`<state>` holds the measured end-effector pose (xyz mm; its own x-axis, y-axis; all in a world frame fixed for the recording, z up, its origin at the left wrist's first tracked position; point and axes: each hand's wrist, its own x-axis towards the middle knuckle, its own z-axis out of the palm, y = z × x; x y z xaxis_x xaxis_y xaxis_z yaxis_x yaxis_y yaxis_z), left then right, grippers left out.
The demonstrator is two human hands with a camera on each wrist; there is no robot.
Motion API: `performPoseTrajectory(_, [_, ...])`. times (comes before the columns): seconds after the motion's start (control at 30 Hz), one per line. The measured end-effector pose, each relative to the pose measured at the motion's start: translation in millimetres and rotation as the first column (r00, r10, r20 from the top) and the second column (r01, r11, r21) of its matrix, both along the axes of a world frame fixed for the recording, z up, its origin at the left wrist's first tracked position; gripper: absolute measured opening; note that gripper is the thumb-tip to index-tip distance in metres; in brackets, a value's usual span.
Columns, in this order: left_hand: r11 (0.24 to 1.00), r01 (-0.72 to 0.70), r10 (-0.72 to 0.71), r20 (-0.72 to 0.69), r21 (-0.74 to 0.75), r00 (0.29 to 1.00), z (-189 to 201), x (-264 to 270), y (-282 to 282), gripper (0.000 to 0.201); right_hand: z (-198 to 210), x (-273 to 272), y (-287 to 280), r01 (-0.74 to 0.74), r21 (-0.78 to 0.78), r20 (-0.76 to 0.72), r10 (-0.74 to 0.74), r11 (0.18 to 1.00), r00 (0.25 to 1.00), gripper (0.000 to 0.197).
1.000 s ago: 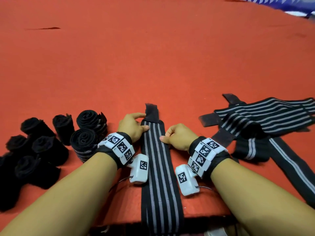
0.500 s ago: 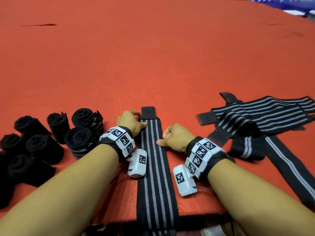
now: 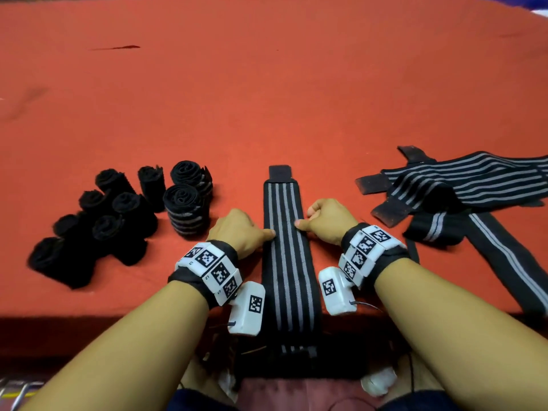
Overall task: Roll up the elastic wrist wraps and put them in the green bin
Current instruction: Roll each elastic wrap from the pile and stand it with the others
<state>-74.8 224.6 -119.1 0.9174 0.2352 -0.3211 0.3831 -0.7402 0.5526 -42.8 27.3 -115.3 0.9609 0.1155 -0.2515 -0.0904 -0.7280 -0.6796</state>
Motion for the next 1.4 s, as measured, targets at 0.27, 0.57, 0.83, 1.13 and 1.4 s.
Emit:
performPoseTrajectory(0.27, [0.98, 0.138, -0.136, -0.029, 0.146, 0.99, 4.3, -55.5, -7.9, 0.057, 7.6, -81.9, -23.9, -0.169, -0.22, -0.117, 0.146, 0.961, 0.982, 0.045])
performPoseTrajectory(0.57, [0.972, 0.151, -0.155, 0.008, 0.179, 0.988, 11.4, -94.6, -21.2, 0.051, -1.9, -121.2, -6.8, -0.187, -0.075, -0.125, 0.177, 0.979, 0.976, 0.04])
performPoseTrajectory(0.83, [0.984, 0.177, -0.174, 0.094, -0.021, 0.98, 1.6, -93.0, -13.8, 0.047, -4.1, -120.2, -13.8, -0.101, 0.073, -0.099, 0.108, 0.992, 0.989, 0.049])
performPoseTrajectory(1.13, [0.848, 0.095, 0.117, 0.359, -0.522, 0.926, 16.6, -84.8, -20.3, 0.035, -3.2, -114.0, -17.3, -0.057, 0.463, 0.004, 0.063, 0.884, 0.998, 0.015])
performPoseTrajectory(1.4, [0.756, 0.215, -0.114, 0.198, -0.618, 0.973, -6.3, -89.3, -31.7, 0.026, -6.7, -85.7, -19.6, 0.117, 0.652, 0.071, -0.214, 0.749, 0.974, 0.009])
